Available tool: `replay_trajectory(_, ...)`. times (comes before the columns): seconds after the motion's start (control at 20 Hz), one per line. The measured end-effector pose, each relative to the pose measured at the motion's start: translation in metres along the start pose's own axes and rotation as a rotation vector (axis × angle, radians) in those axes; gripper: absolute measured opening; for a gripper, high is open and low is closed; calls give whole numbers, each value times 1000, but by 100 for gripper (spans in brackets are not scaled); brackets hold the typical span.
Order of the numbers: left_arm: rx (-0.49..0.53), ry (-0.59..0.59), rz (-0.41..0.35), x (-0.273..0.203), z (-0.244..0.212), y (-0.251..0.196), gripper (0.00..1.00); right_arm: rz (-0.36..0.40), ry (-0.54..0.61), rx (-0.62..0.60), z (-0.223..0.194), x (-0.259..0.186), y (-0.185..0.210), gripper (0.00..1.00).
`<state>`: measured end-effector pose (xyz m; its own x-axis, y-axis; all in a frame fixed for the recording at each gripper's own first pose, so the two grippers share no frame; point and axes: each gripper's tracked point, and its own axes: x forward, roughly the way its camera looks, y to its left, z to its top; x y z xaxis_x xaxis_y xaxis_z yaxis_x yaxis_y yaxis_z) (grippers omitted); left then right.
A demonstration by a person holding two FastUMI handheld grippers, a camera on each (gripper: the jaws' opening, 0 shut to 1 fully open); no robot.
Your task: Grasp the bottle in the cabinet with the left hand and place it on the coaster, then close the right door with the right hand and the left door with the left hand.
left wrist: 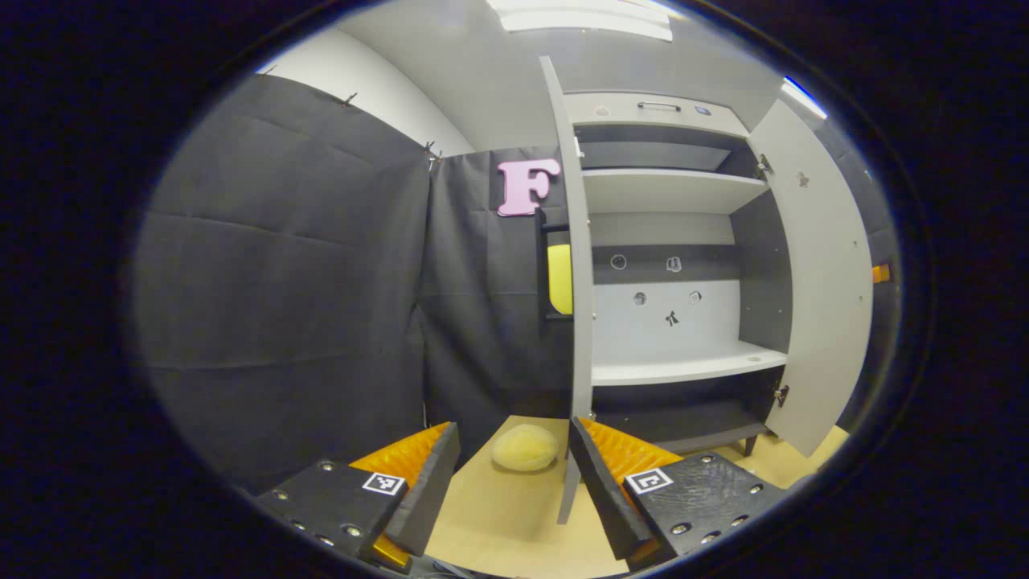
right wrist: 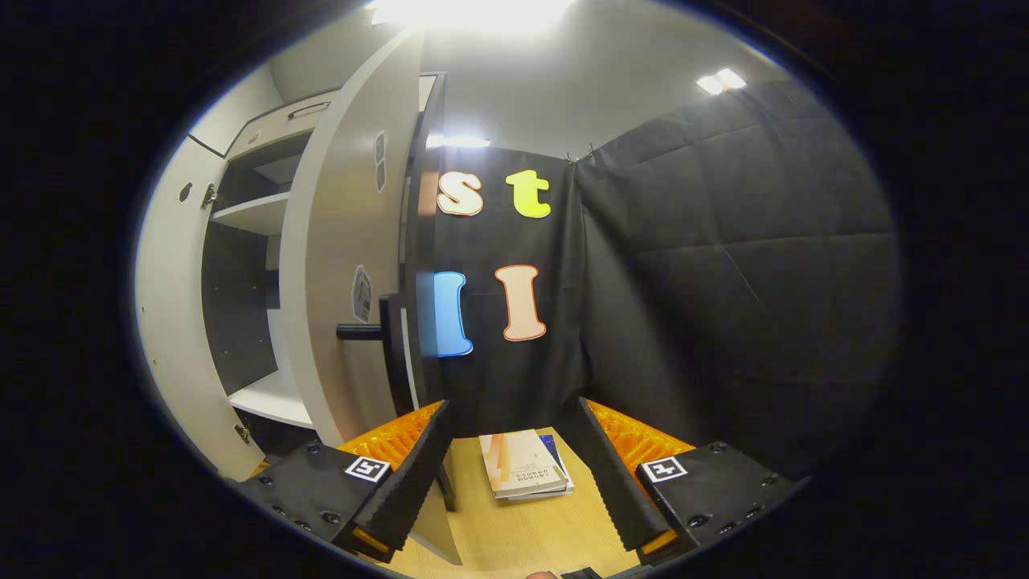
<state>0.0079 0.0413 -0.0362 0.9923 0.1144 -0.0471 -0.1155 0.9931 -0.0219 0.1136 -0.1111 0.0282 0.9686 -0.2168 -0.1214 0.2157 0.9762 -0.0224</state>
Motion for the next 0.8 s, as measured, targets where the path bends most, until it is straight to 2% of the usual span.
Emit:
replay_trajectory(0.05,-2,-1,5,5,0,7,84,-20,-3,-18,1,0,-1,95)
replay_trajectory(0.4,-16,0,3,30,-7,43,84,-61,17,-36,0,-8,11,95)
replay_trajectory(0.75,-26,6,-19,54,-17,65,84,-36,21,-38,-1,-21,49,95)
replay_trajectory(0.8,-28,6,-23,55,-19,67,84,-38,20,-41,0,-22,53,92)
